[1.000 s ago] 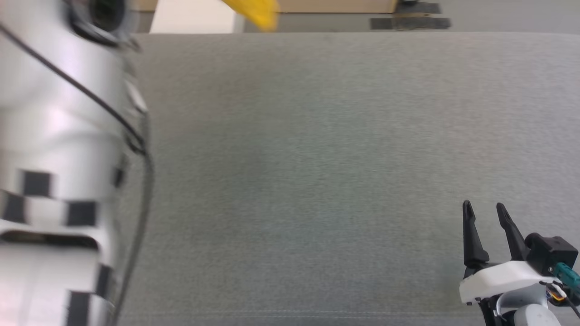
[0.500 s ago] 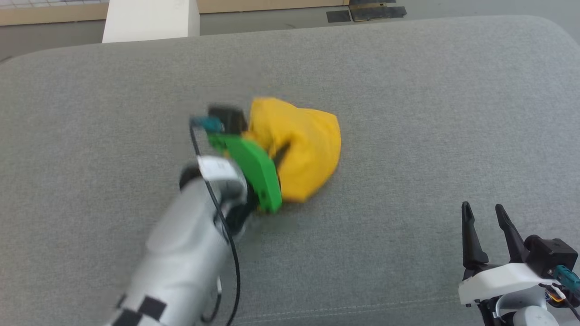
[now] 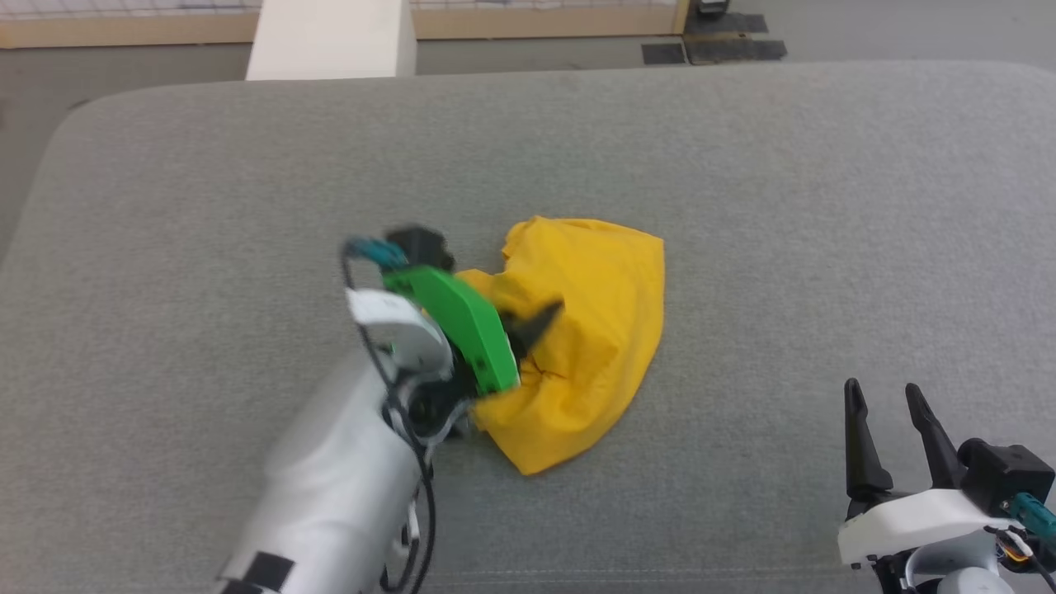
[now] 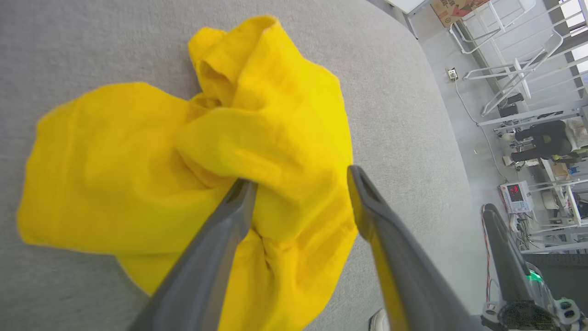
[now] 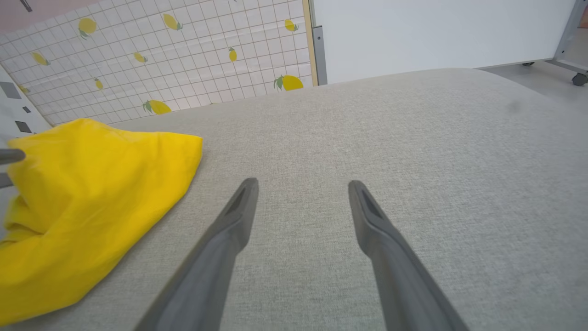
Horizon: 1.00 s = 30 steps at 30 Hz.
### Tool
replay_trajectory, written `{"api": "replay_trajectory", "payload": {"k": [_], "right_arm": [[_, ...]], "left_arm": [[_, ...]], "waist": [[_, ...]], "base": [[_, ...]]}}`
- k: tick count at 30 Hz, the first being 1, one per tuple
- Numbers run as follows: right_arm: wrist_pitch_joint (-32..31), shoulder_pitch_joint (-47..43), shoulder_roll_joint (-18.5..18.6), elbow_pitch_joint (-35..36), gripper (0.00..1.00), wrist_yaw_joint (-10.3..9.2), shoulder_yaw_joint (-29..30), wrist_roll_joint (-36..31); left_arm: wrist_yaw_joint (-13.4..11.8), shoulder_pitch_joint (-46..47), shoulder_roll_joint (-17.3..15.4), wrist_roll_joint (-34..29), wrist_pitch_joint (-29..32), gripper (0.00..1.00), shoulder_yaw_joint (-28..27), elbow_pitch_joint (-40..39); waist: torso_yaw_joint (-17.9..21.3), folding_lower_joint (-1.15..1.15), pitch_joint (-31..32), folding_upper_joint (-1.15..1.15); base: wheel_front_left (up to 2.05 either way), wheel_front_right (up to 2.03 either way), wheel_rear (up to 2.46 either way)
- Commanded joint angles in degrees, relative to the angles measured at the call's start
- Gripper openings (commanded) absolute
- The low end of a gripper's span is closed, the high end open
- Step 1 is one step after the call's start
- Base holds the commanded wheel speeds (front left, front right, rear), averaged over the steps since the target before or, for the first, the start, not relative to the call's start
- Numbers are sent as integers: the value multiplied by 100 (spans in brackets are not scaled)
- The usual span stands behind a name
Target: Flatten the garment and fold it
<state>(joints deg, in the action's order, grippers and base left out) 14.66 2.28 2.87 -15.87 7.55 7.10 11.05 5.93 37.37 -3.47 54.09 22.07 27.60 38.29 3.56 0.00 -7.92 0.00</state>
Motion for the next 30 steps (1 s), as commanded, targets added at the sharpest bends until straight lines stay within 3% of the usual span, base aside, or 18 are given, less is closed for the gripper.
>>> {"api": "replay_trajectory", "payload": {"k": [1,5,9,14,19,24,30], "right_arm": [[33,-47,0,-15,100,-6,-14,-29],[33,-12,0,-30,100,-6,-74,-52],[33,85,0,-35,100,-6,-116,-55],[33,166,0,-36,100,-6,-35,-76],[33,159,0,-31,100,-6,39,-76],[33,105,0,-14,100,-6,59,-83],[18,29,0,16,100,-6,89,-122]], "left_arm": [[-49,160,-44,175,-125,100,-204,-193],[-143,258,-259,440,-629,100,-828,-817],[-137,100,-736,161,-1506,100,-1246,-1368],[-241,-427,-1421,-838,-2722,100,-1319,-1787],[-368,-1020,-1836,-1811,-3474,100,-1040,-1995],[-570,-1765,-1845,-2116,-3661,100,-1056,-2120],[-671,-2470,-1610,-2026,-3698,100,-1233,-2216]], "waist": [[-199,0,179,0],[-364,0,287,0],[-441,0,358,0],[-523,0,428,0],[-559,0,490,0],[-508,0,554,0],[-434,0,592,0]], "base": [[0,0,0],[0,0,0],[0,0,0],[0,0,0],[0,0,0],[0,0,0],[0,0,0]]}}
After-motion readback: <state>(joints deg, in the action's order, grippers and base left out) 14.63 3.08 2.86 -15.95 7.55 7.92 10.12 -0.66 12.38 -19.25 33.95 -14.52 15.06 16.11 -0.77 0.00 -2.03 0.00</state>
